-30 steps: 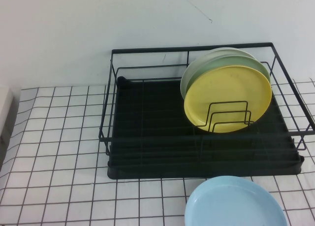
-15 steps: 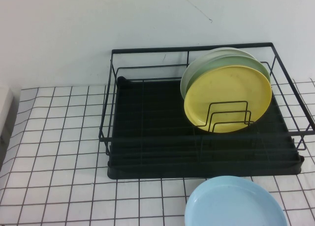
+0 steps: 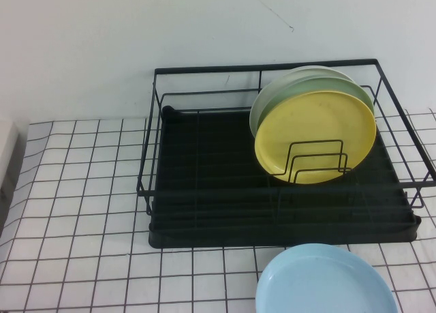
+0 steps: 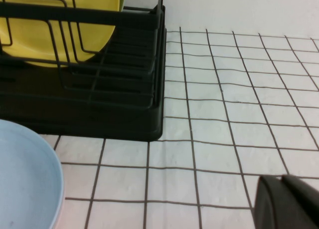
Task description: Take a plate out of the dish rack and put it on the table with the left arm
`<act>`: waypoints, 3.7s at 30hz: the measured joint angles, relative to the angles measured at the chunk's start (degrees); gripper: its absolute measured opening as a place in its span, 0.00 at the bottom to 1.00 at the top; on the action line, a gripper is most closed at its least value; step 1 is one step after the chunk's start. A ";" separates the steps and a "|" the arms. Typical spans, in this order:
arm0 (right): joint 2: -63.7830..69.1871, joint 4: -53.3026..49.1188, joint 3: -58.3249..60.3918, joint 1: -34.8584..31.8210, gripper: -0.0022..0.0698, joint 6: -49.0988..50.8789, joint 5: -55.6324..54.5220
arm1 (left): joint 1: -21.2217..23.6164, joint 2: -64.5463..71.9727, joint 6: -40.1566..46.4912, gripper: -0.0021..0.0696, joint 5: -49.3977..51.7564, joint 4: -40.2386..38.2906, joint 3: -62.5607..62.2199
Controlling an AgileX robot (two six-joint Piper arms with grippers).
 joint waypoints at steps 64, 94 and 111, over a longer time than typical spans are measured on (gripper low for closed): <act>0.00 0.00 0.00 0.00 0.03 0.00 0.00 | -9.55 88.07 54.43 0.02 26.99 -54.27 -70.56; 0.00 0.00 0.00 0.00 0.03 0.00 0.00 | -20.44 120.67 76.85 0.54 22.10 -53.25 -103.17; 0.00 0.00 0.00 0.00 0.03 0.00 0.00 | -20.52 123.27 79.45 0.16 18.67 -56.16 -103.67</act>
